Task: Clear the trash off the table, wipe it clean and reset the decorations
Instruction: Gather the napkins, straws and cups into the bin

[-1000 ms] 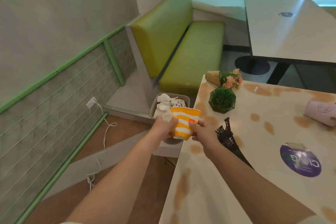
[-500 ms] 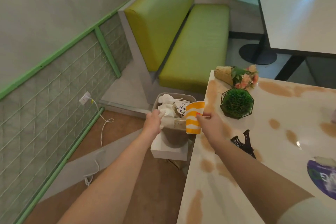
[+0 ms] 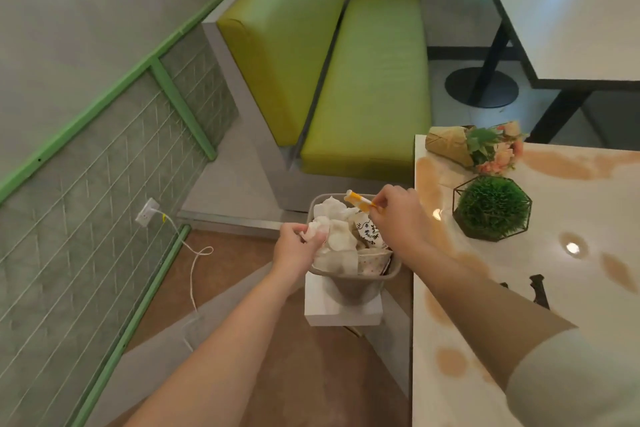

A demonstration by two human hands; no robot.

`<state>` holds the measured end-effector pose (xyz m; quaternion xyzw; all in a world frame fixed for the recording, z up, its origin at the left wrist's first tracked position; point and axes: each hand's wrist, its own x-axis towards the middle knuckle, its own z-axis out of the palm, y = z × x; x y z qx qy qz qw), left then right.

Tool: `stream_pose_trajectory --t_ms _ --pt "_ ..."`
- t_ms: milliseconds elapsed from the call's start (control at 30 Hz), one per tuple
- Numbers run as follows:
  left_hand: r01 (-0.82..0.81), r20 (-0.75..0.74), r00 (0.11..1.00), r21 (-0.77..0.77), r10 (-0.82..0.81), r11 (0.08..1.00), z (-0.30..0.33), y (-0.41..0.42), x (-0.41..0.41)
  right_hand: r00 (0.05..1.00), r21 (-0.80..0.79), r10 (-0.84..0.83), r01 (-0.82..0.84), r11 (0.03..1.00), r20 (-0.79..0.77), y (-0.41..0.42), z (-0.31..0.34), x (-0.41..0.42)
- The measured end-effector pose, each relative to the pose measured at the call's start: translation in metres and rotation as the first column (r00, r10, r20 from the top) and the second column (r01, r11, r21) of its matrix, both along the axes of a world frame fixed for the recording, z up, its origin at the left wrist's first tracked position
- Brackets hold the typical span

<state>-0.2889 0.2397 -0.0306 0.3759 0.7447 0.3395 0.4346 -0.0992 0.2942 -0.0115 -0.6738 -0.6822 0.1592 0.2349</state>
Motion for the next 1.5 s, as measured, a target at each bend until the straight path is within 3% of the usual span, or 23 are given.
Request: stream_pose_trajectory --t_ms 133,367,533,600,733,800,933,1033,1100,1200,1367,1500 --pt "0.051 0.000 0.999 -0.006 -0.051 0.999 -0.003 0.014 -0.012 0.991 0.105 0.058 -0.072 0.992 0.124 0.021 -0.018 -0.015" --pt "0.133 -0.010 0.991 0.010 -0.133 0.991 -0.009 0.034 -0.023 0.980 0.032 0.144 -0.149 0.988 0.136 0.031 -0.054 -0.022" --pt "0.177 -0.028 0.984 0.017 -0.176 0.984 -0.013 0.042 -0.024 0.985 0.069 0.104 -0.114 0.991 0.137 0.033 -0.059 -0.019" --pt "0.176 0.000 0.984 0.021 -0.176 0.984 -0.013 0.043 -0.024 0.989 0.022 0.096 -0.099 0.995 0.113 0.037 -0.060 -0.018" --pt "0.174 0.003 0.985 0.023 -0.174 0.984 -0.016 0.045 -0.024 0.952 -0.170 0.242 -0.211 0.962 0.186 0.041 -0.070 -0.018" --pt "0.172 -0.008 0.985 0.011 -0.172 0.985 -0.018 0.044 -0.024 0.967 -0.188 0.216 -0.189 0.964 0.134 0.038 -0.068 -0.020" --pt "0.215 -0.027 0.976 0.023 -0.214 0.976 -0.019 0.043 -0.019 0.994 0.037 0.099 -0.097 0.995 -0.047 0.017 -0.049 -0.030" --pt "0.255 -0.057 0.966 0.078 -0.251 0.964 -0.013 0.042 -0.012 0.921 0.013 0.203 -0.210 0.978 -0.332 -0.003 -0.039 -0.042" --pt "0.273 -0.044 0.962 0.097 -0.270 0.957 -0.010 0.043 -0.009 0.905 -0.035 0.181 -0.211 0.977 -0.384 -0.010 -0.038 -0.047" --pt "0.287 0.015 0.957 0.074 -0.289 0.955 -0.004 0.041 -0.004 0.914 -0.082 0.029 -0.068 0.994 -0.405 -0.014 -0.038 -0.045" --pt "0.306 0.012 0.952 0.060 -0.307 0.950 0.003 0.035 0.006 0.941 -0.145 -0.144 0.104 0.984 -0.305 -0.028 -0.045 -0.012" --pt "0.319 -0.004 0.947 0.080 -0.320 0.944 0.006 0.030 0.018 0.997 -0.222 0.001 -0.019 0.975 -0.080 -0.043 -0.048 0.008"
